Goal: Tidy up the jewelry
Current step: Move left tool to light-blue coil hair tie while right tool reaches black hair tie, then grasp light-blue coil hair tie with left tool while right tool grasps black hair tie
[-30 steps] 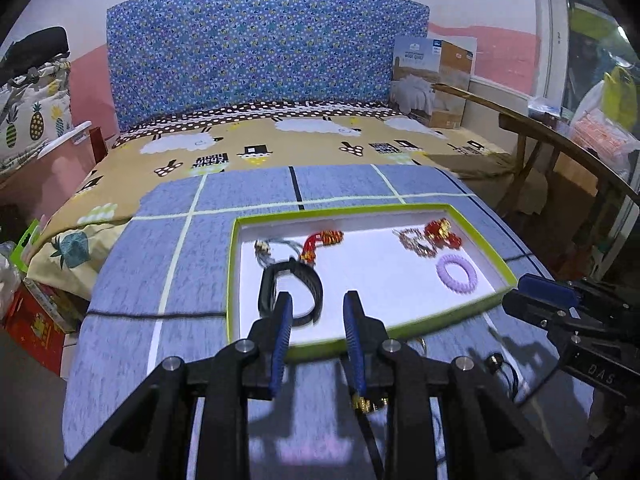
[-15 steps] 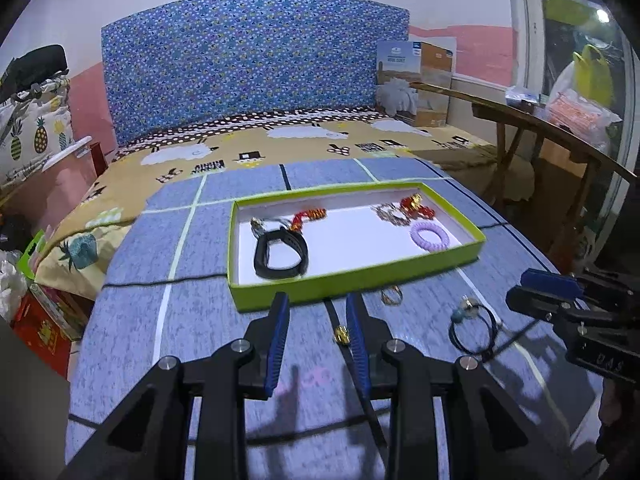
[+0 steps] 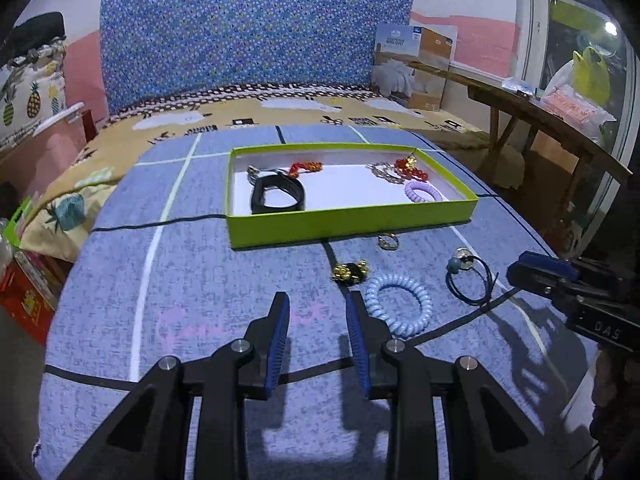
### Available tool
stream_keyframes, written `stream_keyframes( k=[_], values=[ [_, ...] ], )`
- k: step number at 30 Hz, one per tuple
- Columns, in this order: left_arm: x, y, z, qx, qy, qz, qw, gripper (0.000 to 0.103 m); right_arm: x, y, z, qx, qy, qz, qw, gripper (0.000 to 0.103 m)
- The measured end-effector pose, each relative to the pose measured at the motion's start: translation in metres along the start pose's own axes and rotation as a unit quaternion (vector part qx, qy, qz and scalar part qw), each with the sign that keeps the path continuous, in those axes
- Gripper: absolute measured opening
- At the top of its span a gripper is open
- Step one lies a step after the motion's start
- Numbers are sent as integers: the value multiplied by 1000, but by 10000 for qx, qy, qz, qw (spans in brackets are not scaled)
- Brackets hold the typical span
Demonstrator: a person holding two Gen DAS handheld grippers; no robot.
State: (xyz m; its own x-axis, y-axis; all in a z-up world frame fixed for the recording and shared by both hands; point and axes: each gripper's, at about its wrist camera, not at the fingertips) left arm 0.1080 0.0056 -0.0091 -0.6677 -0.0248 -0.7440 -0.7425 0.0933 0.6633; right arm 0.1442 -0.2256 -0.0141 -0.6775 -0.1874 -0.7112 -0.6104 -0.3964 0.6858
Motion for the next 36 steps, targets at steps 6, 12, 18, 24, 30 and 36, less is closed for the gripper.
stream_keyframes(
  k=[6, 12, 18, 24, 30, 36],
  values=[
    [-2, -12, -12, 284, -27, 189, 9994, 31, 1, -10, -7, 106, -110, 154, 9998, 33],
    [-6, -26, -23, 418, -95, 367, 9984, 31, -3, -21, -9, 152, -55, 238, 9996, 33],
    [-7, -40, -32, 407, -160, 583, 9973, 31, -6, -37, -12, 133, -17, 402, 9991, 33],
    [-4, -46, -44, 115, -500, 644, 9966, 21, -6, -44, -9, 107, 87, 476, 9988, 5],
    [-3, -44, -47, -50, -619, 589, 9963, 10, -6, -37, -9, 65, 57, 365, 9993, 2],
    [-3, -37, -49, -115, -655, 497, 9965, 10, -8, -26, -7, 35, 63, 213, 9997, 2]
  ],
)
Point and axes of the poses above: each gripper's, at about its wrist camera, not at the fingertips, and y roughly against the way its jaws point, z to its left, x to its underside, and after that the axes turned 2 degrees about -x, right-handed
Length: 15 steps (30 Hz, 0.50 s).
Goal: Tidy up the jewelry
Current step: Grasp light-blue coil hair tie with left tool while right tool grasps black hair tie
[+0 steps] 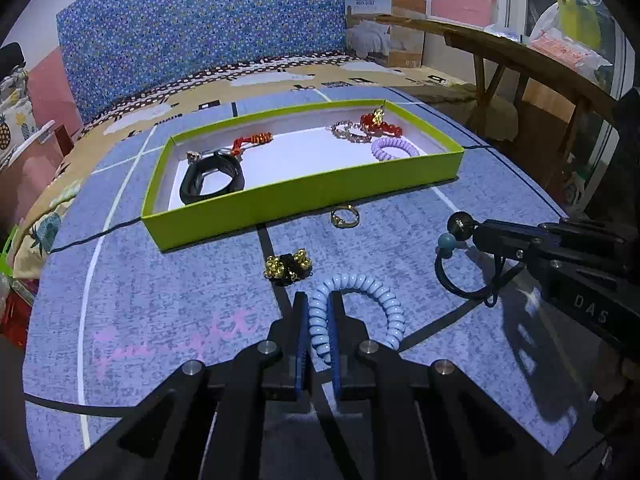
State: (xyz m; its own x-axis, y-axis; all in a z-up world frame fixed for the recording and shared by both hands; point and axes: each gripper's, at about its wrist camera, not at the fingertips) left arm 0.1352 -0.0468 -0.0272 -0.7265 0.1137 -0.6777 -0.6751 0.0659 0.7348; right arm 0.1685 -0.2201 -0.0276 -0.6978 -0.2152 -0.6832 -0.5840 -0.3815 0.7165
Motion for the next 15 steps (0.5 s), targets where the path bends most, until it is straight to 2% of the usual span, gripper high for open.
stream_keyframes(
  k=[15],
  values=[
    [-7, 34, 0, -6, 12, -422, 9991, 10, -9, 29, 12, -81, 119, -376, 9992, 2]
  ],
)
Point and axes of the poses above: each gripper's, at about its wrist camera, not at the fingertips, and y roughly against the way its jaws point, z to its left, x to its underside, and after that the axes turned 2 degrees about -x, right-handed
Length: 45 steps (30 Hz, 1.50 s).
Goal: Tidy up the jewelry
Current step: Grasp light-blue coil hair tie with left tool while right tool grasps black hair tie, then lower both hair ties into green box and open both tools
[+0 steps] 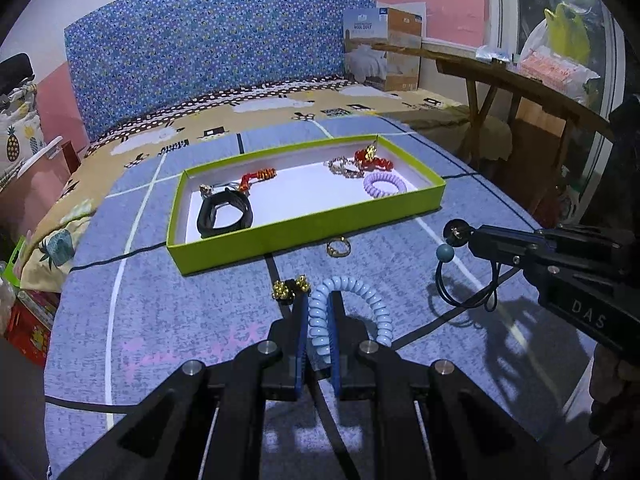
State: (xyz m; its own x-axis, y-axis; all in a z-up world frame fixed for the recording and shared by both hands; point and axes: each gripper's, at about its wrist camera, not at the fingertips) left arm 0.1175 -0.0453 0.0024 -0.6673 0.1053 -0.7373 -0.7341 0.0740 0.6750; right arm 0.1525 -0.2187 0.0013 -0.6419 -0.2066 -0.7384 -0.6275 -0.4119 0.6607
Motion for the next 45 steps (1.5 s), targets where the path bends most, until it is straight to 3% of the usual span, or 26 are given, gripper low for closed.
stream_keyframes(
  k=[24, 38, 45],
  values=[
    [-43, -13, 44, 117, 454, -251, 9986, 10, -51, -11, -8, -122, 97, -346, 9993, 2],
    [-85, -51, 56, 50, 424, -259, 9988, 10, -92, -56, -31, -130, 3, -251, 9996, 2],
    [-94, -75, 59, 18, 432, -133, 9990, 10, -92, -88, -37, -110, 23, 22, 9999, 2]
  ],
)
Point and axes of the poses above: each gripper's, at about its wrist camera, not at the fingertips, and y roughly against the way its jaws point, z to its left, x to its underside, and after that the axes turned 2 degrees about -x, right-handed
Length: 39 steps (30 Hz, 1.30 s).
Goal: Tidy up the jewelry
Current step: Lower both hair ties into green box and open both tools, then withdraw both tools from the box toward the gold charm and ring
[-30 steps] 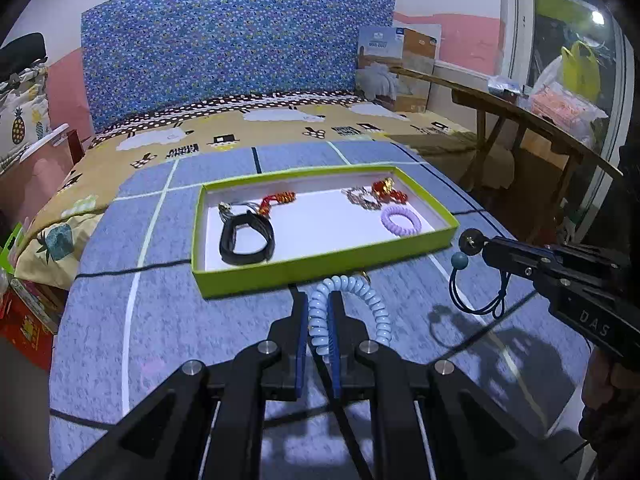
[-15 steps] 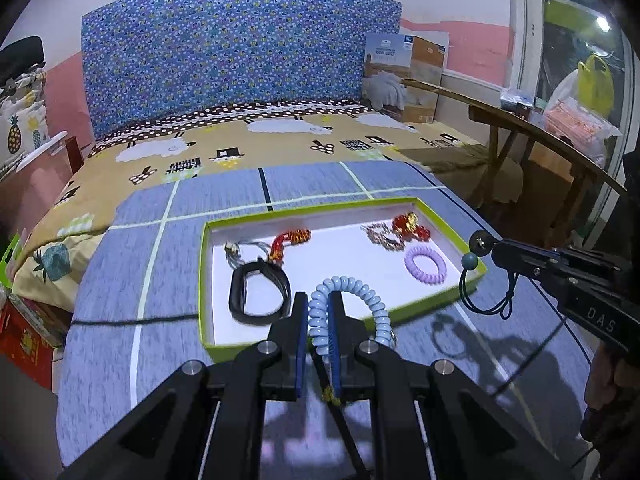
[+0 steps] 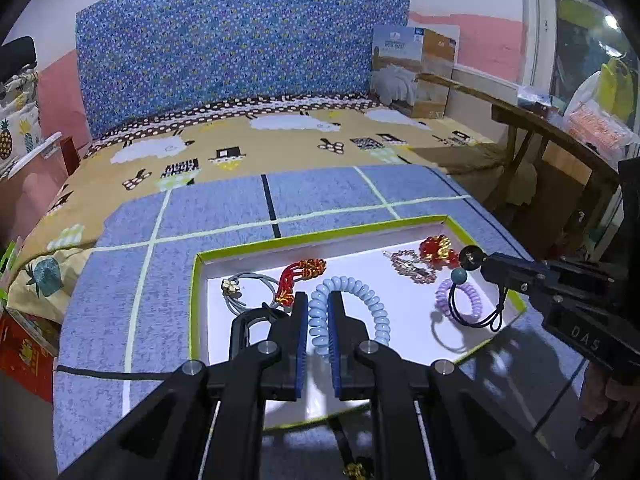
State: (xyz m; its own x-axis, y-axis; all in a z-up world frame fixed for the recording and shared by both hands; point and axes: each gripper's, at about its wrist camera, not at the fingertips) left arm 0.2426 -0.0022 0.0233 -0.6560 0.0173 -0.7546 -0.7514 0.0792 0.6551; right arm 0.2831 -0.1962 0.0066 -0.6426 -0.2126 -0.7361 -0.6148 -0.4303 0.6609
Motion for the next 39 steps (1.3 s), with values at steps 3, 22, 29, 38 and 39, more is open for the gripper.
stream_keyframes(
  k=[3, 22, 29, 38, 39],
  values=[
    [3, -10, 1, -2, 7, 103, 9999, 10, 1, -12, -5, -29, -28, 127, 9999, 2],
    [16, -35, 1, 141, 91, 513, 9985, 11, 15, -36, -18, 138, -138, 524, 9984, 5],
    [18, -34, 1, 145, 62, 514, 9986, 19, 16, -31, -19, 168, -170, 455, 9987, 14],
    [23, -8, 8, 134, 173, 254, 9994, 20, 21, 2, -9, 172, -131, 134, 9997, 15],
    [24, -3, 8, 131, 178, 204, 9995, 20, 23, 9, -6, 163, -119, 72, 9998, 15]
  ],
)
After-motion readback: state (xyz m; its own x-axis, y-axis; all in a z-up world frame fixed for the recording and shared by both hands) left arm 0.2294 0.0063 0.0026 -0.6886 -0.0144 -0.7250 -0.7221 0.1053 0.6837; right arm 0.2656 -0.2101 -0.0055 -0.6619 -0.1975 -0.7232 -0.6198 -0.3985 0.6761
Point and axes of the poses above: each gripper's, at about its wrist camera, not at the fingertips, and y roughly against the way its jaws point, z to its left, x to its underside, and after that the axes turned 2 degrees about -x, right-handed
